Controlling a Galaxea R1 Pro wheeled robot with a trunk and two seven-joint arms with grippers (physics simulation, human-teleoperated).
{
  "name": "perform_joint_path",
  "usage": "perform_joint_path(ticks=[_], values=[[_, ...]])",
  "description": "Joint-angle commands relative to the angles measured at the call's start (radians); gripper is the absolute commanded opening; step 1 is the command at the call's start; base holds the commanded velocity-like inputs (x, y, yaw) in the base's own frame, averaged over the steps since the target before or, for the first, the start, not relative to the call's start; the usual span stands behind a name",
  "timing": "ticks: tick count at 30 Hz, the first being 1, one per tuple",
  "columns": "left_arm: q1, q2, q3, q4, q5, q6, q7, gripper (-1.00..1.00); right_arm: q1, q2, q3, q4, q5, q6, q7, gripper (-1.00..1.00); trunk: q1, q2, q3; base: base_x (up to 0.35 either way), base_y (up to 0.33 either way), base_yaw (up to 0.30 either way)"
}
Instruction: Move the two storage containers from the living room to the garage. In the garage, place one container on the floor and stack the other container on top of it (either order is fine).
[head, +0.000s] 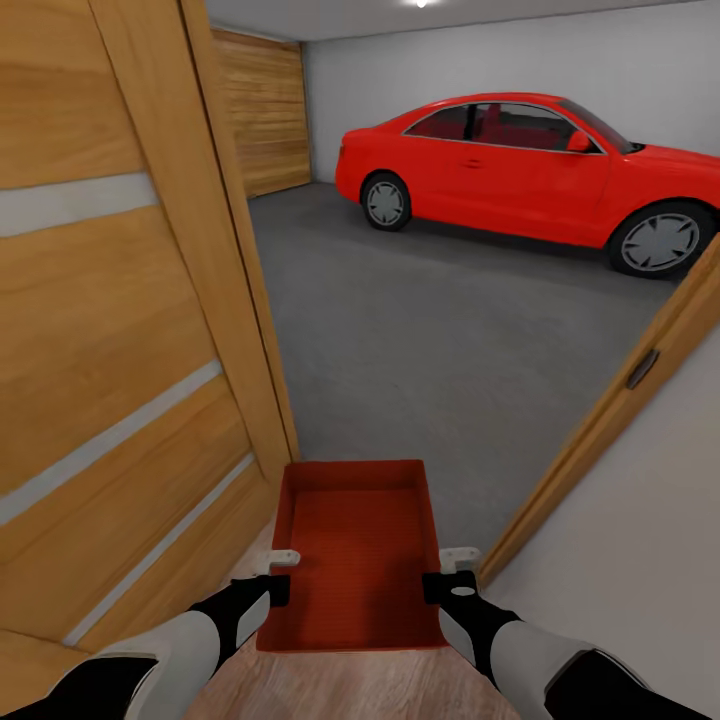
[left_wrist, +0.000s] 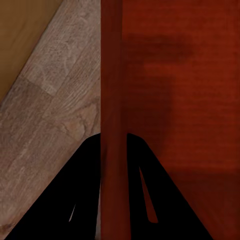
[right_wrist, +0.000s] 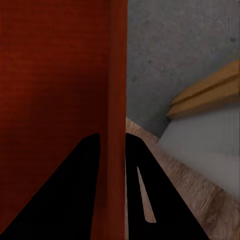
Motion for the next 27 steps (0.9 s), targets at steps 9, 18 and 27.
perform_joint_path(ticks=[9,18,27], values=[[0.0,0.018,-0.033,-0.005,-0.008,-0.022,0.009,-1.0,-0.001,0.001,-0.001,0.016,-0.023,-0.006,-0.004,-1.0,0.0,0.0,-0.001,0.099,0.154,-0.037],[0.0,0.018,-0.033,-0.005,-0.008,-0.024,0.01,-1.0,-0.001,0.001,-0.001,0.016,-0.023,-0.006,-0.004,-1.0,0.0,0.0,-0.001,0.001,0.001,-0.234],[0.0,0.02,-0.033,-0.005,-0.008,-0.022,0.009,-1.0,-0.001,0.001,-0.001,0.016,-0.023,-0.006,-0.003,-1.0,0.0,0.0,-0.001,0.06,0.125,-0.101]])
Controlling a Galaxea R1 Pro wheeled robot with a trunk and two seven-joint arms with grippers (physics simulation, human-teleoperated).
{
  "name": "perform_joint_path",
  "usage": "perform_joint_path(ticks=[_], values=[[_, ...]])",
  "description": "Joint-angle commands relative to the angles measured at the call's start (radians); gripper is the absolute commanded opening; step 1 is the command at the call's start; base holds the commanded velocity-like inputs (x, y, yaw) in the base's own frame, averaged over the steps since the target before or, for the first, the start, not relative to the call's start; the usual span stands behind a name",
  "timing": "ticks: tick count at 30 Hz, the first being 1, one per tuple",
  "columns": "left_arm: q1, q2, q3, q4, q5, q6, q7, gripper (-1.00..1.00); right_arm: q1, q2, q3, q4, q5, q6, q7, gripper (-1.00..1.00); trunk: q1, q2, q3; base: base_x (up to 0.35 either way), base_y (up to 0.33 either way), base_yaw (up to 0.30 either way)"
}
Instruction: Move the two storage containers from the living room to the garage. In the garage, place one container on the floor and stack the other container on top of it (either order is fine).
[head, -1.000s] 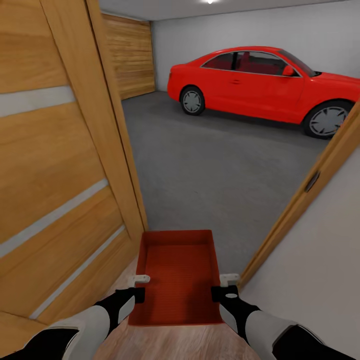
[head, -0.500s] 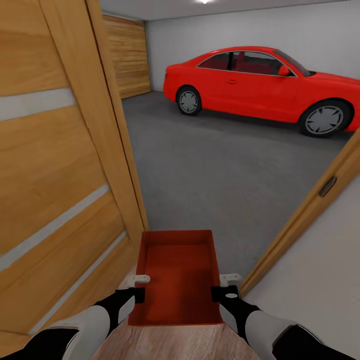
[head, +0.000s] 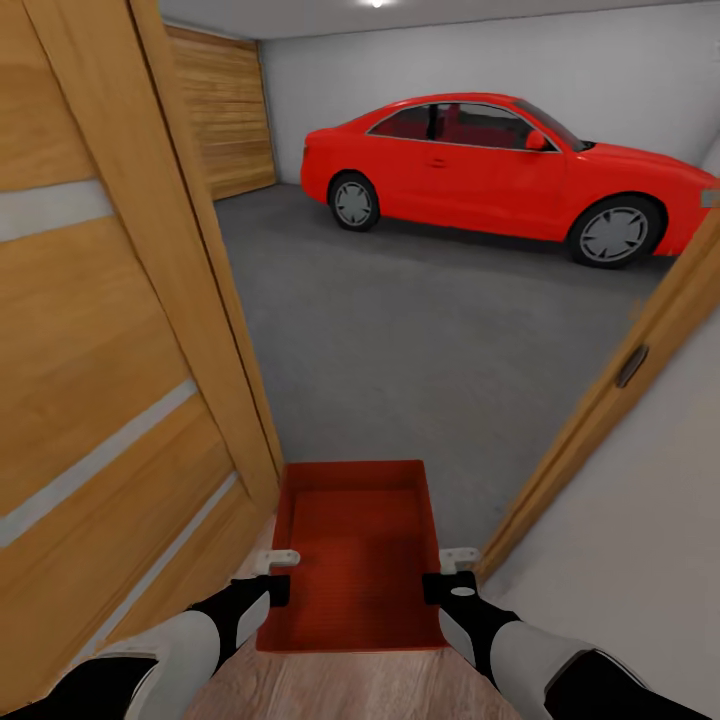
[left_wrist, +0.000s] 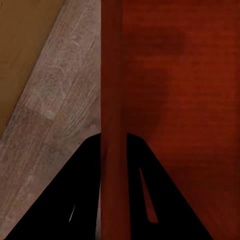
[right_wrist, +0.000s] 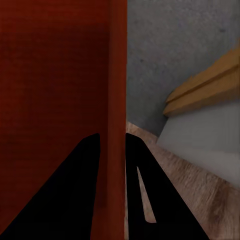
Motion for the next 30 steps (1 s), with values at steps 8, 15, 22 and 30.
perform_joint_path(ticks=[8,15,22,30], values=[[0.0,0.019,-0.031,-0.005,-0.01,-0.024,0.008,-1.0,-0.001,0.0,0.001,0.013,-0.023,-0.005,-0.002,-1.0,0.0,0.0,-0.001,0.148,0.272,-0.001],[0.0,0.019,-0.031,-0.004,-0.01,-0.025,0.01,-1.0,-0.001,-0.001,0.001,0.013,-0.023,-0.005,-0.002,-1.0,0.0,0.0,-0.001,0.031,0.047,-0.015],[0.0,0.018,-0.031,-0.004,-0.01,-0.026,0.01,-1.0,-0.001,0.0,0.001,0.013,-0.023,-0.005,-0.004,-1.0,0.0,0.0,-0.001,0.001,0.001,-0.212],[0.0,0.018,-0.031,-0.004,-0.01,-0.026,0.01,-1.0,-0.001,0.0,0.001,0.013,-0.023,-0.005,-0.004,-1.0,0.0,0.0,-0.001,0.0,0.0,-0.242]])
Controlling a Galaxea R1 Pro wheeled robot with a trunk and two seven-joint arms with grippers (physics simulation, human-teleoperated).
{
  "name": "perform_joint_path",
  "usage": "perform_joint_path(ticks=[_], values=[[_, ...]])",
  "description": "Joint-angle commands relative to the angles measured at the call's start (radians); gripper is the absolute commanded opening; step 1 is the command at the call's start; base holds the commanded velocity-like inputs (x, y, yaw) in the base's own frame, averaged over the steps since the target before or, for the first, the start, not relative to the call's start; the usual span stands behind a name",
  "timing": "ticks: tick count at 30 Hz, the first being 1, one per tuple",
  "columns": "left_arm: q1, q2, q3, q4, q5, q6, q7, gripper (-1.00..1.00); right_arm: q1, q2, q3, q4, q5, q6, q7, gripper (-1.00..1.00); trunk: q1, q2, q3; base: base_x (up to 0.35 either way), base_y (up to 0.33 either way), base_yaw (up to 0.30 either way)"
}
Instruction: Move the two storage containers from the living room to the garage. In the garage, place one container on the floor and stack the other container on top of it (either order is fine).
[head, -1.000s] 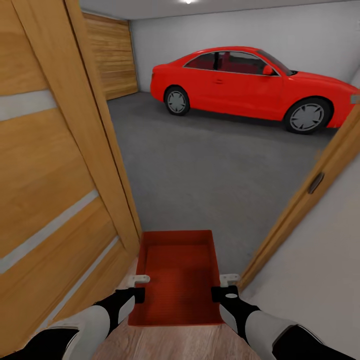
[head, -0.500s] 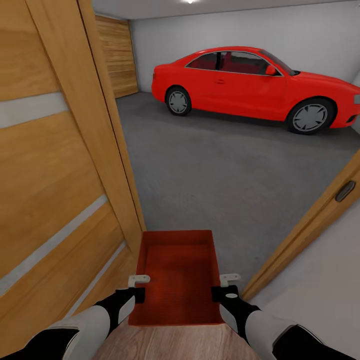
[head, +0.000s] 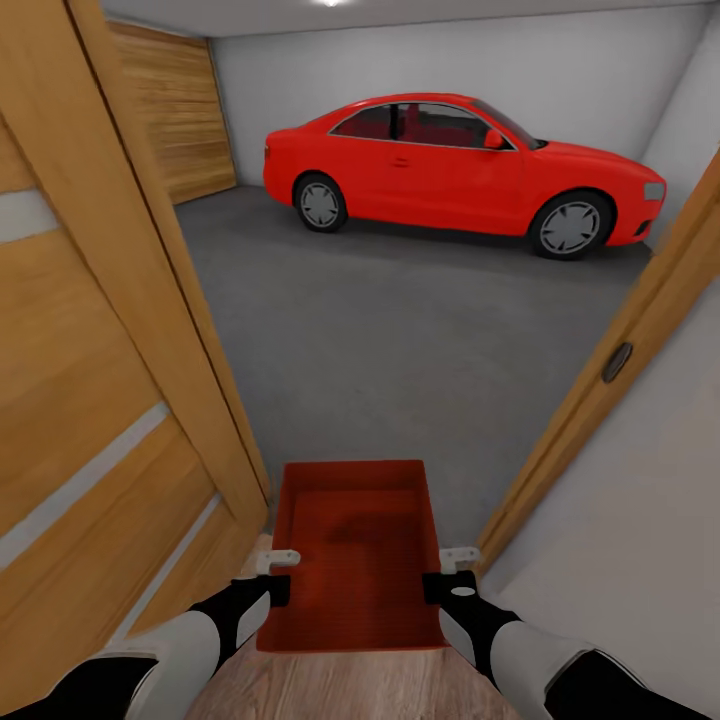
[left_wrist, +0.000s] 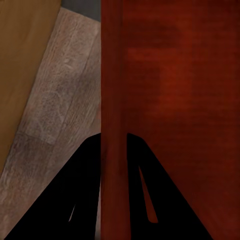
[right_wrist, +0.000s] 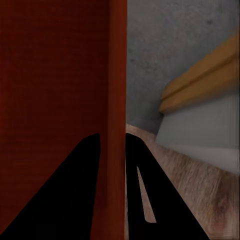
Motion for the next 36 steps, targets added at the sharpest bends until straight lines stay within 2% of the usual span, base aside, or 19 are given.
perform_joint_path(ticks=[1,10,24,28,36], values=[[0.0,0.018,-0.03,-0.005,-0.012,-0.023,0.009,-1.0,-0.001,0.0,-0.001,0.014,-0.023,-0.005,-0.003,-1.0,0.0,0.0,-0.001,0.0,0.0,-0.242],[0.0,0.018,-0.03,-0.006,-0.012,-0.022,0.008,-1.0,-0.001,0.0,-0.001,0.014,-0.023,-0.005,-0.003,-1.0,0.0,0.0,-0.001,0.013,0.035,-0.196],[0.0,0.018,-0.03,-0.006,-0.012,-0.022,0.008,-1.0,-0.001,0.0,-0.001,0.014,-0.023,-0.005,-0.001,-1.0,0.0,0.0,-0.001,0.14,0.261,-0.007],[0.0,0.018,-0.03,-0.006,-0.012,-0.023,0.009,-1.0,-0.001,0.0,-0.001,0.014,-0.023,-0.005,-0.001,-1.0,0.0,0.0,-0.001,0.039,0.06,-0.005],[0.0,0.018,-0.03,-0.005,-0.012,-0.023,0.009,-1.0,-0.001,0.001,-0.001,0.014,-0.023,-0.005,-0.003,-1.0,0.0,0.0,-0.001,0.001,0.002,-0.218]])
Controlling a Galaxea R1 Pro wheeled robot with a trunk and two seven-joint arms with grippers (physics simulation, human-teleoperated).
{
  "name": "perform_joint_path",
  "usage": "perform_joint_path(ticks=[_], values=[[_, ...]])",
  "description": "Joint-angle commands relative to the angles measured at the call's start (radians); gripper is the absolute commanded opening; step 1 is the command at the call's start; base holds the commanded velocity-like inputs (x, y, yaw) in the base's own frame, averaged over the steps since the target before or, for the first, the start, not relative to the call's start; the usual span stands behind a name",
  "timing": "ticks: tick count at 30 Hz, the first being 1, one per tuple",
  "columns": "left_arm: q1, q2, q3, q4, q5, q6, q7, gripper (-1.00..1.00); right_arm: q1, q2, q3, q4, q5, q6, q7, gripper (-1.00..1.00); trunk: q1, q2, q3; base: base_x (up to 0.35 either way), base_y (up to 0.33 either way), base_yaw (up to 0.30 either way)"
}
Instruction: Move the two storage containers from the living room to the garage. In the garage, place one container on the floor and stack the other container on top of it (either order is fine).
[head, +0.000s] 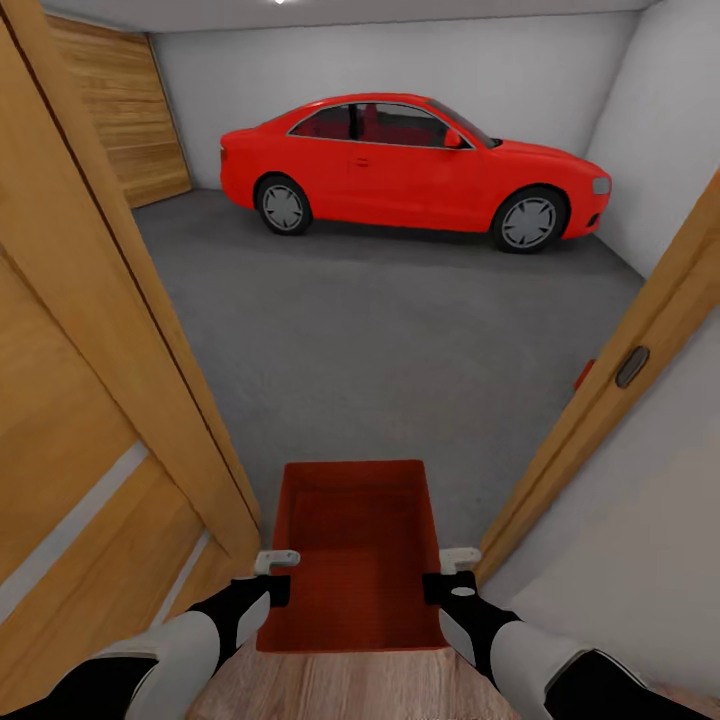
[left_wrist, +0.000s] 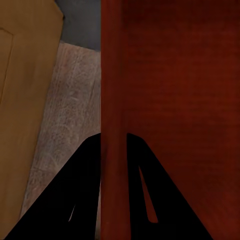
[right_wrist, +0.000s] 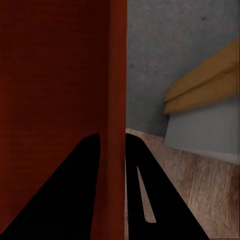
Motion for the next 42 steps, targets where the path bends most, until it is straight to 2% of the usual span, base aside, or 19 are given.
perform_joint_path(ticks=[1,8,18,25,42], values=[[0.0,0.018,-0.029,-0.005,-0.012,-0.025,0.009,-1.0,-0.001,0.0,0.001,0.013,-0.024,-0.005,-0.003,-1.0,0.0,0.0,-0.001,0.0,0.0,-0.237],[0.0,0.018,-0.029,-0.005,-0.012,-0.025,0.009,-1.0,-0.001,0.0,0.001,0.013,-0.024,-0.005,-0.003,-1.0,0.0,0.0,-0.001,0.0,0.0,-0.202],[0.0,0.018,-0.029,-0.006,-0.012,-0.024,0.008,-1.0,-0.001,0.0,0.001,0.013,-0.024,-0.005,-0.002,-1.0,0.0,0.0,-0.001,0.053,0.169,-0.018],[0.0,0.018,-0.029,-0.005,-0.012,-0.025,0.009,-1.0,-0.001,0.0,0.001,0.013,-0.024,-0.007,-0.002,-1.0,0.0,0.0,-0.001,0.011,0.034,-0.02],[0.0,0.018,-0.029,-0.005,-0.012,-0.024,0.009,-1.0,-0.001,0.0,0.001,0.013,-0.024,-0.007,-0.002,-1.0,0.0,0.0,0.004,0.0,0.0,-0.22]])
